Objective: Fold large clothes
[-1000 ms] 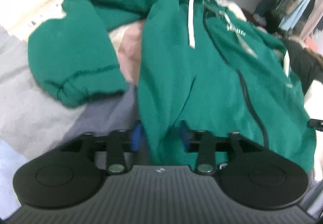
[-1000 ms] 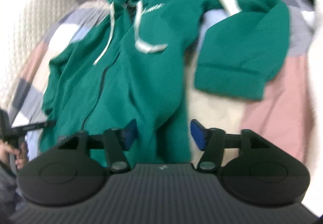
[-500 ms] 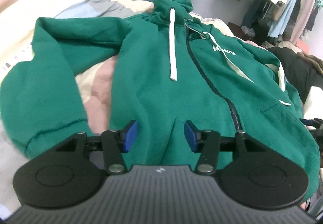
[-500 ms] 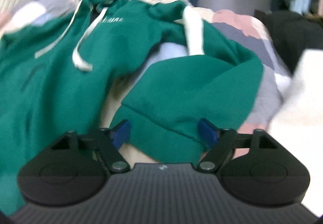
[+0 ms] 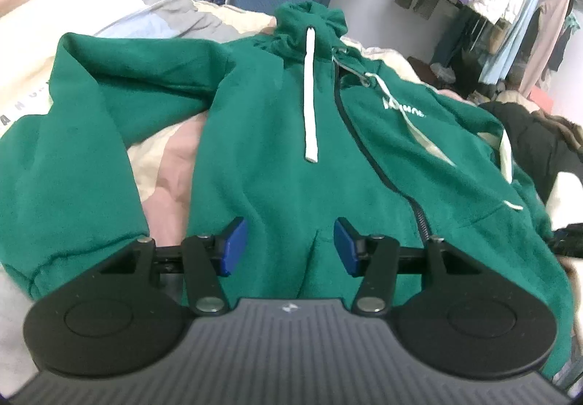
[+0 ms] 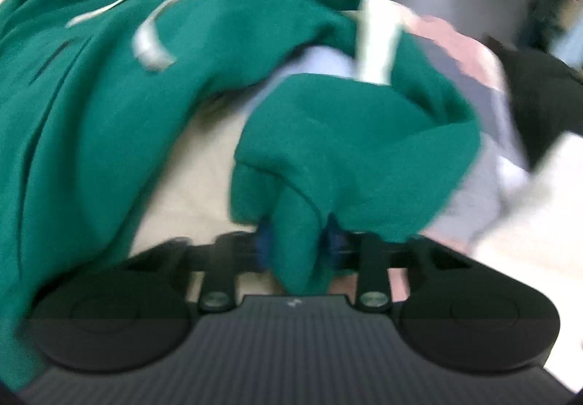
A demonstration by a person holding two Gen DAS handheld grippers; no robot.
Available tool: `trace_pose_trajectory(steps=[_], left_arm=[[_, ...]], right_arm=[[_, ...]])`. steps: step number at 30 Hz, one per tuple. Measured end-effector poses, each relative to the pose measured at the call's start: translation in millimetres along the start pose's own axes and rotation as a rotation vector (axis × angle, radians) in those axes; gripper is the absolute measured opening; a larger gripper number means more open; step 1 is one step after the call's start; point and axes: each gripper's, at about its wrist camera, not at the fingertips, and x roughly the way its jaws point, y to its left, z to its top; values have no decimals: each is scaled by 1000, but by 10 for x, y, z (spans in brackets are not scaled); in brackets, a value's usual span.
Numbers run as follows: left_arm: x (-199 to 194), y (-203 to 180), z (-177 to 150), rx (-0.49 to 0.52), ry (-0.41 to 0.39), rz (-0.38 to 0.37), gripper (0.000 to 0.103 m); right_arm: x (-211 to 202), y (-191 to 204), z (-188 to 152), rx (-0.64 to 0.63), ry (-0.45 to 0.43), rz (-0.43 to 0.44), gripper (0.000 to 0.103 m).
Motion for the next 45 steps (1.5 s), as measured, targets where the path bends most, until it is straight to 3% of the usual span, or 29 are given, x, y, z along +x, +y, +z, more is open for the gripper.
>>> trace_pose_trajectory(steps=[3, 9, 12, 17, 22, 27, 31, 34, 36, 38, 39, 42, 45], left_arm=[[-98, 19, -4, -7, -20, -17, 59], [-258, 71, 11, -35, -60, -56, 59], [-348, 119, 16, -50, -85, -73, 59], [-525, 279, 34, -112, -124, -114, 59], [-660, 503, 49, -200, -157, -158, 59], [-704, 706, 29, -296, -157, -206, 59], [-683, 775, 8, -320, -152, -206, 59], [-654, 774, 7, -315, -151, -218, 59], [-623, 761, 7, -303, -146, -221, 59], [-583, 746, 3, -307, -141, -233, 59], [-576, 747, 4, -313, -139, -242, 59], [-583, 736, 18, -316, -152, -254, 59], [-608, 728, 32, -314, -168, -251, 60]], right_arm=[[-414, -225, 278, 119, -61, -20, 26], [-1623, -388, 1009, 265, -295, 65, 26], [-2143, -177, 1363, 255, -407, 118, 26], [-2570, 574, 1755, 172, -492, 253, 27], [-2325, 1564, 1782, 45, -457, 314, 28], [-1559, 2385, 1621, 11, -275, 363, 29], [-1035, 2863, 1422, -48, -182, 346, 31], [-748, 2931, 1361, 0, -121, 379, 35], [-655, 2931, 1343, 16, -103, 412, 44], [-654, 2871, 1309, 20, -95, 450, 72], [-676, 2840, 1295, 34, -93, 464, 75], [-774, 2709, 1298, 53, -115, 517, 76], [-880, 2423, 1325, 82, -190, 514, 77]])
